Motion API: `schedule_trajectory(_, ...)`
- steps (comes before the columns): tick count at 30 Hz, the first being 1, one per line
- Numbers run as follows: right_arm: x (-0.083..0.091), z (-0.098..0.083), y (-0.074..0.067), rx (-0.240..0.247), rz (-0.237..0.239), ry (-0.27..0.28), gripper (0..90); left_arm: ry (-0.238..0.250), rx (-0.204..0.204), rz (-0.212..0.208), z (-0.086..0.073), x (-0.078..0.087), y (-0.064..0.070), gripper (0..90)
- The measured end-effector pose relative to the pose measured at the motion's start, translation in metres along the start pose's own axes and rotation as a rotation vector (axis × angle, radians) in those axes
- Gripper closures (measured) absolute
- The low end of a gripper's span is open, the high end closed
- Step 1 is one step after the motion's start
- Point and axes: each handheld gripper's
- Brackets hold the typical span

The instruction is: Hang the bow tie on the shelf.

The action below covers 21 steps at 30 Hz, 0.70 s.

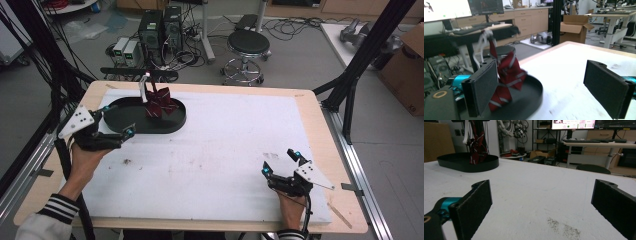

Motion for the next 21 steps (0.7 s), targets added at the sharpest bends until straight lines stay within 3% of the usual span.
schedule_trajectory(10,0.000,0.000,0.000,-0.006,-0.004,0.001,2.1,-0.012,0.008,-0.008,-0.061,0.012,0.021,12.6)
schedule_trajectory(15,0.000,0.000,0.000,-0.006,-0.008,0.004,2.2,0.029,0.044,0.013,-0.089,0.017,0.028,12.6)
schedule_trajectory(18,0.000,0.000,0.001,-0.005,-0.011,0.008,2.1,0.059,0.044,0.034,-0.093,0.018,0.029,12.7)
schedule_trajectory(21,0.001,0.000,0.000,-0.004,-0.011,0.007,2.2,0.048,0.052,0.035,-0.093,0.017,0.029,12.8)
Point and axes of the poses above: each handheld gripper's, and its own axes: x roughly backward along the jaws, z roughly out of its top, y roughly to its right, and after that the axes turned 6 degrees about -y, right-handed
